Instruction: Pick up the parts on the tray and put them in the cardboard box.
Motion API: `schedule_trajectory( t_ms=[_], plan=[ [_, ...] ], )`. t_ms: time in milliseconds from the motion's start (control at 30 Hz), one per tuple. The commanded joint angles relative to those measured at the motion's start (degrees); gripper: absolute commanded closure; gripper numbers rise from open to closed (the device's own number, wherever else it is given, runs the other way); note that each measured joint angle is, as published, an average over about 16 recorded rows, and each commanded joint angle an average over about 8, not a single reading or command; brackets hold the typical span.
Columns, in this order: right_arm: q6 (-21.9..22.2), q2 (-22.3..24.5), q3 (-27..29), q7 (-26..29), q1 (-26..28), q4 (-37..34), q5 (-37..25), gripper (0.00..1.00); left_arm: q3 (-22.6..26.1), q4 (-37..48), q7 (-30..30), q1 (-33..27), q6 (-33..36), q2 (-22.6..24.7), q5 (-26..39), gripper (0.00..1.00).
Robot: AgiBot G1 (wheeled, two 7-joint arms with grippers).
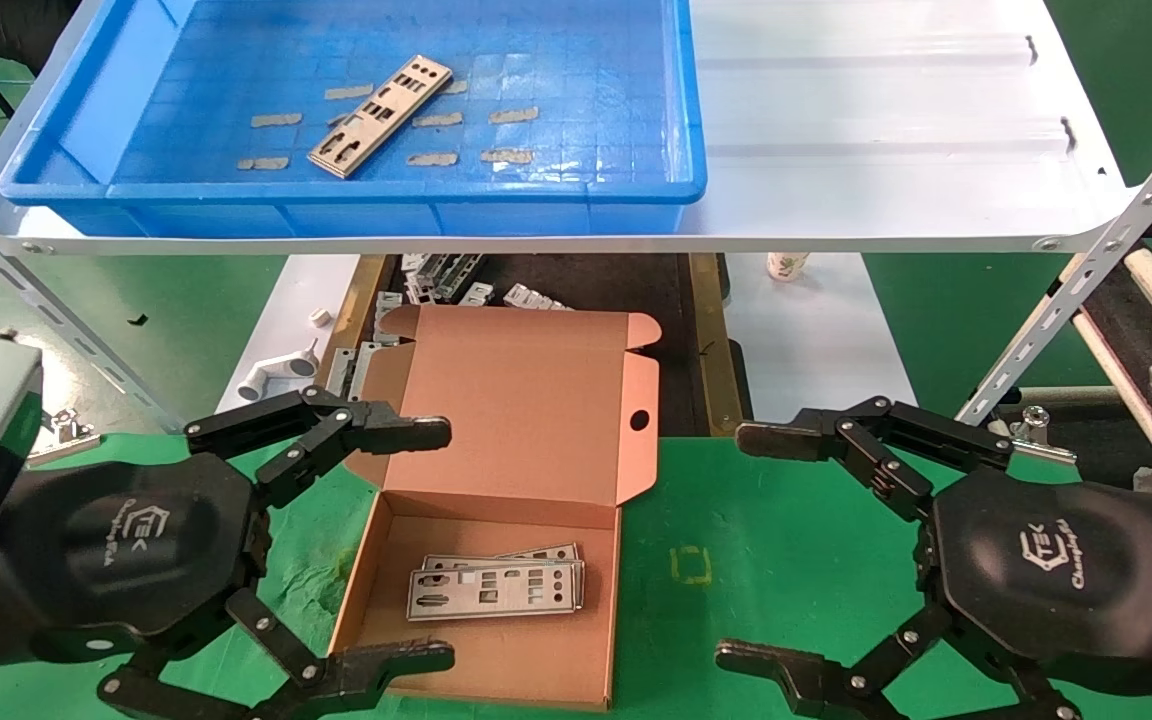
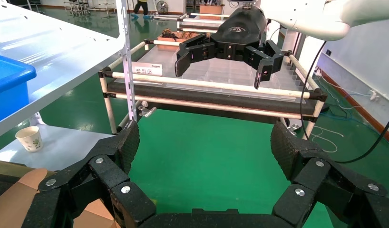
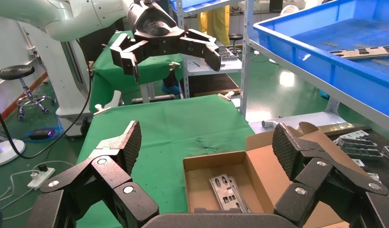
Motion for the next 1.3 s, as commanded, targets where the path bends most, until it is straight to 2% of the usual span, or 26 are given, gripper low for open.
schedule_trajectory(
  t_ms=[33,1300],
  plan=[
    [0.0,0.0,0.0,0.0,0.0,0.0,0.0,0.0,0.0,0.0,0.0,0.0,0.0,0.0,0.0,0.0],
    [0.0,0.0,0.0,0.0,0.0,0.0,0.0,0.0,0.0,0.0,0.0,0.0,0.0,0.0,0.0,0.0]
  ],
)
